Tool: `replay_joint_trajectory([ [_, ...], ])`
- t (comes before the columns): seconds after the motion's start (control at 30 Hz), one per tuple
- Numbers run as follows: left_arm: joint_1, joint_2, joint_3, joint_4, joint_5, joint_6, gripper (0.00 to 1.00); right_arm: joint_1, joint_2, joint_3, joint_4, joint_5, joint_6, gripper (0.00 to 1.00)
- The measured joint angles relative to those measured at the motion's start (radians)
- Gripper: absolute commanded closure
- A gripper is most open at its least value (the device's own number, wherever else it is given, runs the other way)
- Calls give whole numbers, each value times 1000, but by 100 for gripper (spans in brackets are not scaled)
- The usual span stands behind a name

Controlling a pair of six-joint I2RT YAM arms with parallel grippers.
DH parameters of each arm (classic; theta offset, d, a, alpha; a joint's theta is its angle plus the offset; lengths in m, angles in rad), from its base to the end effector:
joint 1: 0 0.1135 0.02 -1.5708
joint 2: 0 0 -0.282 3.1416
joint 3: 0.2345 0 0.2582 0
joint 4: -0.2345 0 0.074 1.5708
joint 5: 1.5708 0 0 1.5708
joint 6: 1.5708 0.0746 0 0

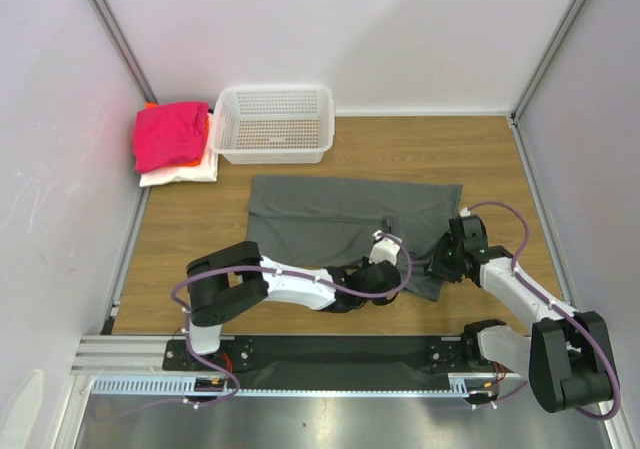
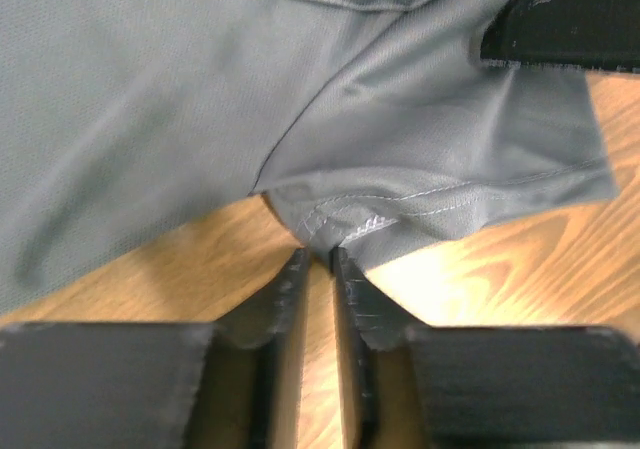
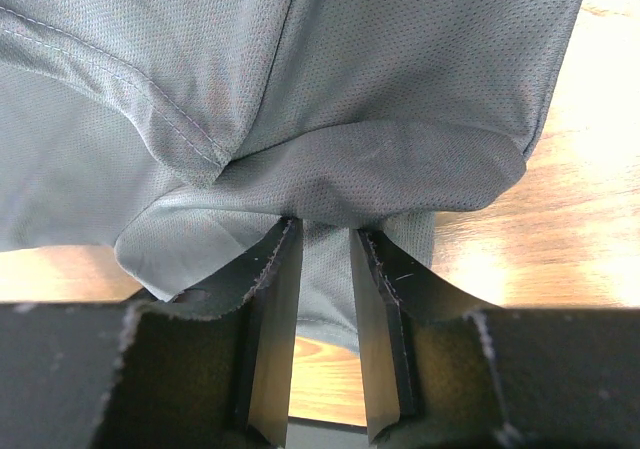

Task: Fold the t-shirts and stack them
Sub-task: Fold the tshirt

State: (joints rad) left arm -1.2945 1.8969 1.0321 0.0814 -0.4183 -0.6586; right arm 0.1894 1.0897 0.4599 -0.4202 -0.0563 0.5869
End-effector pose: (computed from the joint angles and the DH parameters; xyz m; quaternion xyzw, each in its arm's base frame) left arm 0.1436 -0.3955 0.1281 0.2068 0.8830 -0.2036 0.3690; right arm 0.1973 0.0421 0.1353 0.1836 0.9483 0.1226 0.2279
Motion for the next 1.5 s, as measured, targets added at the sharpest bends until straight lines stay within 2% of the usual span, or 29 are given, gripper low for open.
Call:
replay_joint_trajectory([
  [0.03,0,-7,-11,7,3,-7,68,0,0,0,0,0,0,69],
  [0.13,3,-36,-46,14,7,-24,61,0,1,2,-3,0,-1,70],
  [0.4,57,-161,-103,-2,56,-8,54,-2,-13,42,-81,-17,-11,71],
  [0.57,82,-250,-74,13,65,58,57,0,-69,44,-116,-51,-3,71],
  [0.7,82,-227,-23,30,113,91,61,3,-117,44,-139,-83,1,71],
  [0.8,82,-192,-8,37,157,90,61,8,-137,53,-136,-130,1,75],
  [0.93,81,-160,-8,1,175,68,59,65,-137,60,-117,-175,5,82],
  [1.27,81,-159,-34,-51,170,3,57,167,-82,2,-47,-186,26,86],
  [1.5,49,-156,-61,-18,179,101,59,188,-21,-17,-10,-166,30,91],
])
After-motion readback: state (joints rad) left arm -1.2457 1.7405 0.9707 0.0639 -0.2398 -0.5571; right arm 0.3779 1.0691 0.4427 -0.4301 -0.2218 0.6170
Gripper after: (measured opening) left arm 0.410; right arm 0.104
